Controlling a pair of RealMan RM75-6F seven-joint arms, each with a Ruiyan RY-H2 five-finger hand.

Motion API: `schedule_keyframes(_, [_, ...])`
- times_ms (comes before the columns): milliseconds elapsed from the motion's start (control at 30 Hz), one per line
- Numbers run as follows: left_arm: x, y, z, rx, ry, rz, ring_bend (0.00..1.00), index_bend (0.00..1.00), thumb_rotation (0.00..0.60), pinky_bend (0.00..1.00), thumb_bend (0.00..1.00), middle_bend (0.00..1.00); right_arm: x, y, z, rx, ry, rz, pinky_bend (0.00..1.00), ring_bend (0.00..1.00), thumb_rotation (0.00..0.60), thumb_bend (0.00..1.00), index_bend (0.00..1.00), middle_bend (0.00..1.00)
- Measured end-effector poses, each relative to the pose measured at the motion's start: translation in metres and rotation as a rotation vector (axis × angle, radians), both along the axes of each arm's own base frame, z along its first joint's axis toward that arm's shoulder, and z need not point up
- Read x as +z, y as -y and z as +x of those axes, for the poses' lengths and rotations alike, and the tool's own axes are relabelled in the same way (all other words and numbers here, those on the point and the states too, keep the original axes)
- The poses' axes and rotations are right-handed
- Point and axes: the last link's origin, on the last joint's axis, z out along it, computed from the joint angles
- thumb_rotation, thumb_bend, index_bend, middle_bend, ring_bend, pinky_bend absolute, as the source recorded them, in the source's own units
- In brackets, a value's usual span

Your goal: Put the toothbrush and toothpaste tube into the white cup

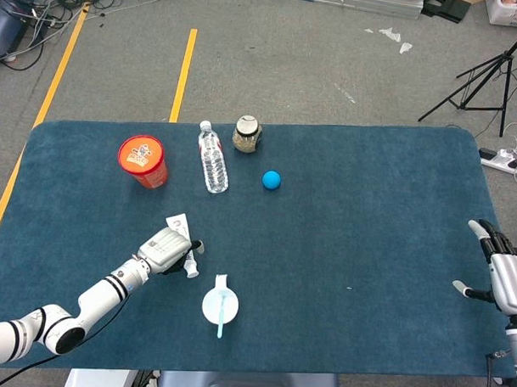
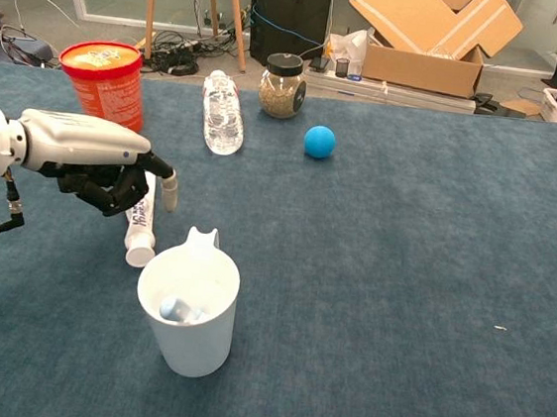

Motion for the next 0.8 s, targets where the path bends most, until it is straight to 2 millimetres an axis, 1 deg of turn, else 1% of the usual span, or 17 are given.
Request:
schedule_keyframes(433, [-0.005,-0.001,-0.01,0.038,-0.063,-0.009,1.0,0.35,0.6,0.96,1.0,1.0,0.002,0.0,0.0,0.001,0.008,-0.007,0.57,0.15,0.6,0.0,0.12,0.1])
schedule_keyframes(800, [0.005,0.002,-0.025,0.072,-0.118,0.007,1.0,0.36,0.6,0.96,1.0,1.0,0.002,0.0,-0.001,-0.001,0.005,-0.006,0.57,0.15,0.6,0.0,0.12,0.1])
